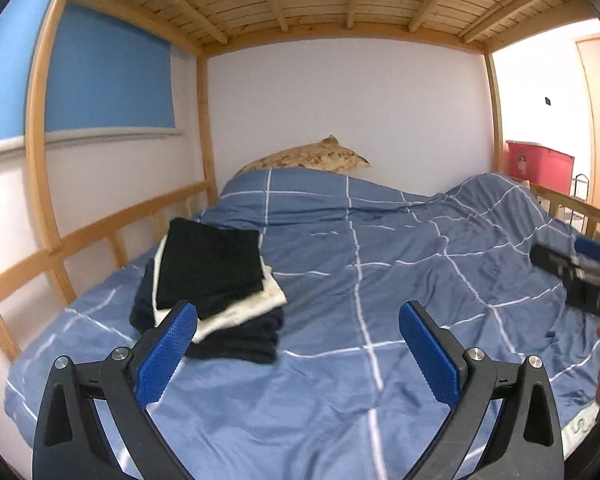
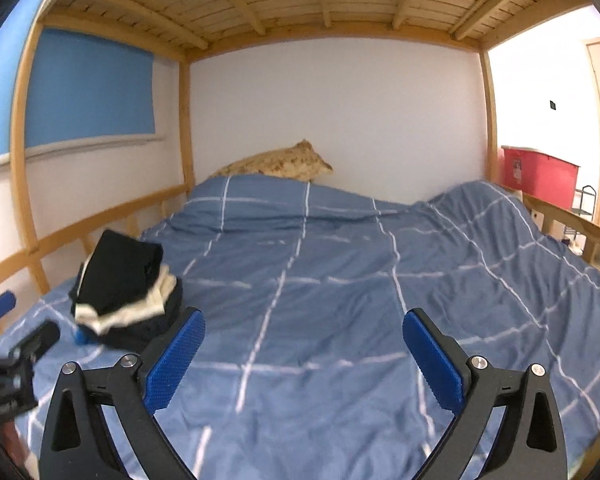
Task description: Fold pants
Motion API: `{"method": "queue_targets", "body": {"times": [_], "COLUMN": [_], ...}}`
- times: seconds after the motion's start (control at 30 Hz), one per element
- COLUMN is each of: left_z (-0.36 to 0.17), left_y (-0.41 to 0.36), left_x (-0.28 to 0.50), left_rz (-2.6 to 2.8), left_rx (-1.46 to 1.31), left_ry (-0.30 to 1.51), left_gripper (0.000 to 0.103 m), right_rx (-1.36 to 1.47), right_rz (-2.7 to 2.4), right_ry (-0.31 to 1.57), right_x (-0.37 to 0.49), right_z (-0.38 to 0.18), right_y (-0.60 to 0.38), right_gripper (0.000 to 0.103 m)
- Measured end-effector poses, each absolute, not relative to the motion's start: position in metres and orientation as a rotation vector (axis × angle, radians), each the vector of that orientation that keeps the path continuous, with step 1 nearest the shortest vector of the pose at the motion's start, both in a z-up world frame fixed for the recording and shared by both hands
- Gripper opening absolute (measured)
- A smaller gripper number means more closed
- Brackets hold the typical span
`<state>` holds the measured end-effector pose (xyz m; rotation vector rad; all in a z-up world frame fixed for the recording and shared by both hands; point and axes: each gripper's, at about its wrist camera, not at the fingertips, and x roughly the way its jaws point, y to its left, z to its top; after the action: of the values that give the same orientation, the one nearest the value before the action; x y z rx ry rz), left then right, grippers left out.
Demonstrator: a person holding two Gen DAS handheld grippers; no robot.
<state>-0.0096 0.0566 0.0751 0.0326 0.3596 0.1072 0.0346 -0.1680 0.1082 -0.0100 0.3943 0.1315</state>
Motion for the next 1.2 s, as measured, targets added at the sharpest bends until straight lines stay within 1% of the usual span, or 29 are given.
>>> {"method": "queue_targets", "body": {"times": [0.2,0.4,1.2], "left_z": [0.062,0.05,0.056], "left_y": [0.037,0.032,0.023], "left_x": [-0.019,-0.019,-0.024], "left_rz": [0.08,0.063,0.07], "left_rx": [0.017,-0.017,0.012], "left_ry": [0.411,0.466,0.452], "left_gripper": [0.103,0.102,0.102], "right_rx": [0.002,0.041,0.021], "right_rz": [0.089,0.054,0.066], "right_ry": [0.448,0.486,0.456], "right_x": [0.006,-0.011,-0.025], "right_z": [0.084,0.069,0.073], "right_y": [-0.192,-0.211,-0.217], "right_gripper": [0.101,0.101,0.101]}}
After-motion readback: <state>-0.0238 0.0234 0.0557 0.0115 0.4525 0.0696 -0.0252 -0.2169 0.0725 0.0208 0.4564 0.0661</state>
